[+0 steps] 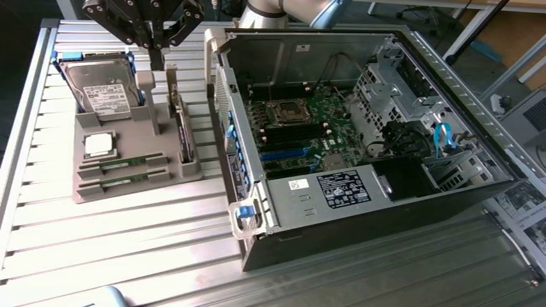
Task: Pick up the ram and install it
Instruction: 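Reach for the ram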
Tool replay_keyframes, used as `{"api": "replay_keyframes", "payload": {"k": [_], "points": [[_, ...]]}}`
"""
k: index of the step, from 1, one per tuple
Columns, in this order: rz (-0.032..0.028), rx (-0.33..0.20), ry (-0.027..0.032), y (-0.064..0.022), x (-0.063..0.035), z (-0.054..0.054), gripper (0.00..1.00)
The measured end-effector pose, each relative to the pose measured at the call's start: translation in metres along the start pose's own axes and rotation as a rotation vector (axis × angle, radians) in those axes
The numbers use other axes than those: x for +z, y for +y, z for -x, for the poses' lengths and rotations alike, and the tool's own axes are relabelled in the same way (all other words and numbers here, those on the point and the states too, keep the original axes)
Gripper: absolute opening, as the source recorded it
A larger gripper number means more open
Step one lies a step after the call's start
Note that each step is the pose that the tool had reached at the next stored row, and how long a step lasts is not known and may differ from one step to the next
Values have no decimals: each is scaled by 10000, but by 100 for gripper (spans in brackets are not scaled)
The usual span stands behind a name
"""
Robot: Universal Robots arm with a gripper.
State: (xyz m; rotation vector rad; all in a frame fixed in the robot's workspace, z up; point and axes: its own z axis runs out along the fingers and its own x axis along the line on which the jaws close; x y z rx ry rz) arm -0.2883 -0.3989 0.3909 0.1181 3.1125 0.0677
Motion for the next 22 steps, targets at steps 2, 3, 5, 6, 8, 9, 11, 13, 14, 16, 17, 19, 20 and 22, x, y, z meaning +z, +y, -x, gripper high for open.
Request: {"api": "replay_keyframes", "payload": {"k": [2,3,5,6,8,9,11,13,14,16,17,19,20,22], "points": [[-1,0,0,-2,0,-29,11],[0,-1,0,-3,0,-41,11],[0,-1,-1,-5,0,-65,11],[0,-1,-1,-6,0,-76,11],[0,-1,0,-8,-1,-100,11],[0,-1,0,-9,-1,-111,11],[0,-1,0,-10,-1,-134,11],[-1,-1,0,-12,-1,-159,11],[-1,-1,0,-13,-1,-172,11],[-1,-1,1,-15,-2,-195,11],[0,0,0,-16,-1,-206,11],[-1,0,0,-18,-2,-229,11],[-1,0,0,-18,-1,-240,11],[0,0,0,-20,-1,-262,11]]}}
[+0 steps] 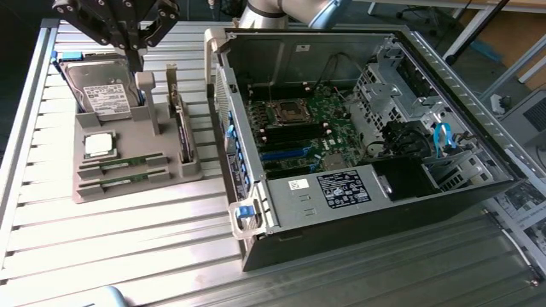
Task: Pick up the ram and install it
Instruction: 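Reach for the ram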
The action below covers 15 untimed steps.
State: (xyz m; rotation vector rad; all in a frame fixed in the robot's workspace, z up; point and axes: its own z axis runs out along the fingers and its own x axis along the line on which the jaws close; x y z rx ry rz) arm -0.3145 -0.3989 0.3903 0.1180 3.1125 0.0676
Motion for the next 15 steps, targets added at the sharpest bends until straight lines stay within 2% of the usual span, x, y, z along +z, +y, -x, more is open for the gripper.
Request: {"api": "replay_keyframes", "payload": {"k": [15], "points": [[0,0,0,-15,0,-197,11]]}}
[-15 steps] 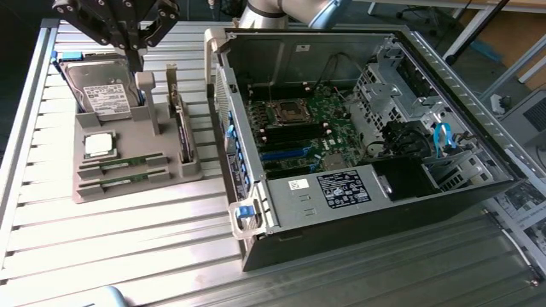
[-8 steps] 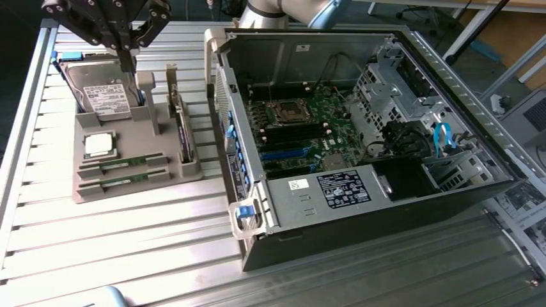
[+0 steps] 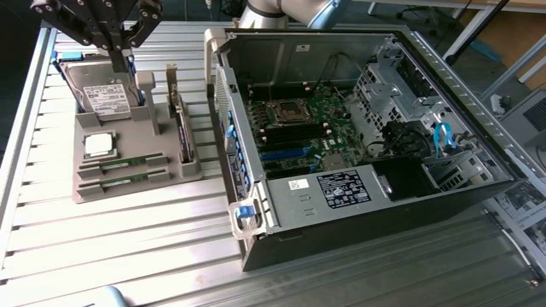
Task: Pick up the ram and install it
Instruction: 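Reach for the ram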
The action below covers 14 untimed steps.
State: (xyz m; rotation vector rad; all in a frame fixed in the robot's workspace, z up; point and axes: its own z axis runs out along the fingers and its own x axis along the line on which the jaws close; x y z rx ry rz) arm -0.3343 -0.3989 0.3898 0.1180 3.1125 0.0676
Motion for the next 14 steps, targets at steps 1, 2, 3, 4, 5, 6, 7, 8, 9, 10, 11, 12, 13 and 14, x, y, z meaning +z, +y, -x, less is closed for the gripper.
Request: {"api": "replay_keyframes", "payload": {"k": [1,2,3,4,5,6,7,8,9,10,11,12,13,14], "points": [[0,0,-1,-1,0,-10,11],[1,0,-1,-2,1,-22,11],[0,0,-1,-3,1,-32,11],[0,0,0,-4,0,-47,11],[0,0,0,-5,0,-61,11],[1,-1,0,-6,1,-79,11],[0,0,-1,-7,1,-91,11],[1,0,-1,-8,1,-98,11],[0,0,-1,-8,1,-106,11],[0,0,-1,-9,1,-114,11],[1,0,-1,-9,2,-121,11],[0,-1,-1,-10,2,-130,11],[0,0,0,-11,2,-141,11],[0,0,0,-11,2,-148,11]]}}
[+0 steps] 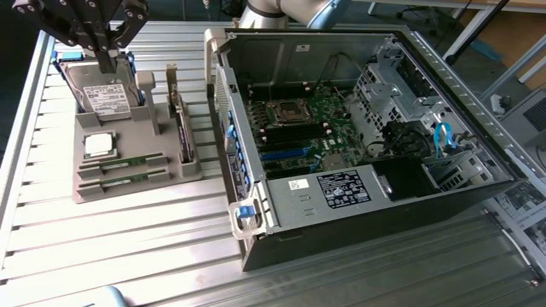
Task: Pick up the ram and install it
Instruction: 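Reach for the ram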
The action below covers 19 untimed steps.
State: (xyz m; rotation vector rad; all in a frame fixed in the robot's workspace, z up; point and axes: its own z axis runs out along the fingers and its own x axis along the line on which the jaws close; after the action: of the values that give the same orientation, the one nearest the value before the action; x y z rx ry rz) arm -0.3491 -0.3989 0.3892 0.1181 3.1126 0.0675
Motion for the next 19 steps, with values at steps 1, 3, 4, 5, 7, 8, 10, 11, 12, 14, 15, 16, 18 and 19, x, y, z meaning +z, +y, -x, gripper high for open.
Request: {"api": "replay_keyframes", "payload": {"k": [1,3,4,5,7,8,10,11,12,14,15,16,18,19], "points": [[1,0,-2,-1,1,-10,11],[0,-1,0,-3,0,-30,11],[1,0,-1,-4,1,-47,11],[0,-1,-1,-4,0,-54,11],[1,-1,-2,-6,1,-76,11],[1,-1,-1,-7,1,-87,11],[0,-1,0,-9,0,-113,11],[0,-1,0,-10,0,-127,11],[0,0,0,-11,0,-143,11],[0,0,0,-14,0,-182,11],[1,0,-1,-15,0,-195,11],[1,0,0,-16,0,-212,11],[1,0,-1,-20,0,-261,11],[1,-1,-1,-21,0,-276,11]]}}
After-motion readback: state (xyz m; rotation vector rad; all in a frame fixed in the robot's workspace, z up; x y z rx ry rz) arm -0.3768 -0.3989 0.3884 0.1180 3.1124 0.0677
